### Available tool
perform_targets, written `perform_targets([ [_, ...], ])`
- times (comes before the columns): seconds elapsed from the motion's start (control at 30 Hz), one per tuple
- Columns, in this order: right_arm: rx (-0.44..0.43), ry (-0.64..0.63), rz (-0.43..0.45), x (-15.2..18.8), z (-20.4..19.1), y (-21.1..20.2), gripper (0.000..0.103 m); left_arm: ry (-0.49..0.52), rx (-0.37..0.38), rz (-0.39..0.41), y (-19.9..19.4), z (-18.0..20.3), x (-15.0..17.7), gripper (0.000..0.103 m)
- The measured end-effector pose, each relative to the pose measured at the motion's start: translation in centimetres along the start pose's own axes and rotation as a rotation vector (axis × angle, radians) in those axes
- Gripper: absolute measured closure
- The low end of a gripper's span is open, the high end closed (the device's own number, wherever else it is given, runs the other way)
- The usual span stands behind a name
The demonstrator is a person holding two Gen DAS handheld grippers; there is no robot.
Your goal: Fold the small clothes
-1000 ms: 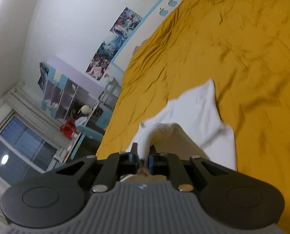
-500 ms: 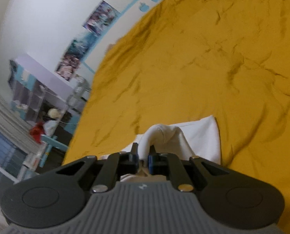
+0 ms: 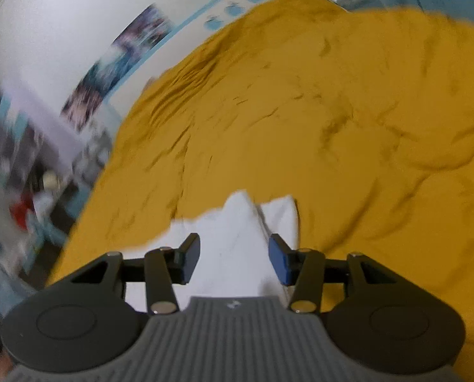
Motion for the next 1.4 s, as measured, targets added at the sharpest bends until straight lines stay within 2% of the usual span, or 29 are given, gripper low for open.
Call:
perform_targets([
  [0.1,0.002,-0.147,-0.005,1.6,-0.8,-3.9,0.046,0.104,-0.024,-0.008,-4.1,0.2,2.0,0.039],
  [0.2,0.009,-0.211,-0.06,4.2,0.5,-6.4,0.046,0.225,-0.055,-0.054,-6.8,-0.1,4.7,0.038],
  [0.27,0.018,-0.241,-0.09,5.4,1.3,-7.2,0.046,0.264,-0.082,-0.103,-8.1,0.0,6.7,0.037],
  [0.33,0.027,-0.246,-0.103,6.2,1.8,-7.5,0.046,0.26,-0.092,-0.149,-8.5,-0.2,8.1,0.037],
  [0.47,0.035,-0.221,-0.098,6.8,2.5,-6.9,0.046,0.218,-0.117,-0.179,-7.7,-1.1,9.0,0.037],
  [0.6,0.037,-0.23,-0.106,7.6,2.3,-6.5,0.047,0.136,-0.045,-0.191,-6.7,-1.7,9.1,0.039],
  [0.7,0.032,-0.261,-0.108,7.8,1.4,-6.0,0.046,0.073,-0.047,-0.201,-5.9,-2.4,9.2,0.044],
  [0.8,0.014,-0.299,-0.116,8.1,0.6,-5.6,0.047,0.057,-0.033,-0.204,-5.0,-2.4,9.7,0.049],
  [0.83,0.007,-0.311,-0.133,8.3,0.4,-5.3,0.049,0.051,-0.024,-0.206,-4.9,-2.4,9.8,0.058],
  [0.87,0.002,-0.323,-0.145,8.6,0.2,-5.2,0.073,0.042,-0.013,-0.209,-4.7,-2.5,10.0,0.075],
  [0.9,0.007,-0.338,-0.158,8.8,0.0,-4.9,0.103,0.036,-0.007,-0.216,-4.6,-2.5,10.2,0.084],
  [1.0,0.011,-0.346,-0.156,8.7,-0.4,-4.8,0.103,0.06,-0.005,-0.205,-4.6,-1.9,10.2,0.089],
  [1.1,-0.018,-0.329,-0.098,6.8,-0.9,-6.8,0.103,0.033,0.053,-0.17,-6.1,-1.4,8.3,0.091],
  [1.17,-0.017,-0.364,-0.075,5.5,-1.1,-8.2,0.103,0.017,0.048,-0.181,-7.0,-1.4,7.1,0.092],
  [1.23,-0.018,-0.367,-0.119,5.2,-0.5,-8.5,0.103,0.02,0.029,-0.231,-6.8,-1.8,7.4,0.092],
  [1.33,0.016,-0.356,-0.191,6.7,1.5,-7.5,0.103,0.034,-0.049,-0.336,-5.1,-3.6,10.0,0.092],
  [1.4,0.031,-0.328,-0.219,8.1,2.6,-6.7,0.103,-0.012,-0.047,-0.337,-4.4,-5.0,10.9,0.092],
])
Point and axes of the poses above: each gripper's, at about its wrist camera, not at the fingertips, and y roughly the way its jaws point, z to its right, x to its underside, the point moved 2 cm from there along y, roughly the way its jaws point, and after that the axes turned 12 degrees about z, right-handed, at the moved point
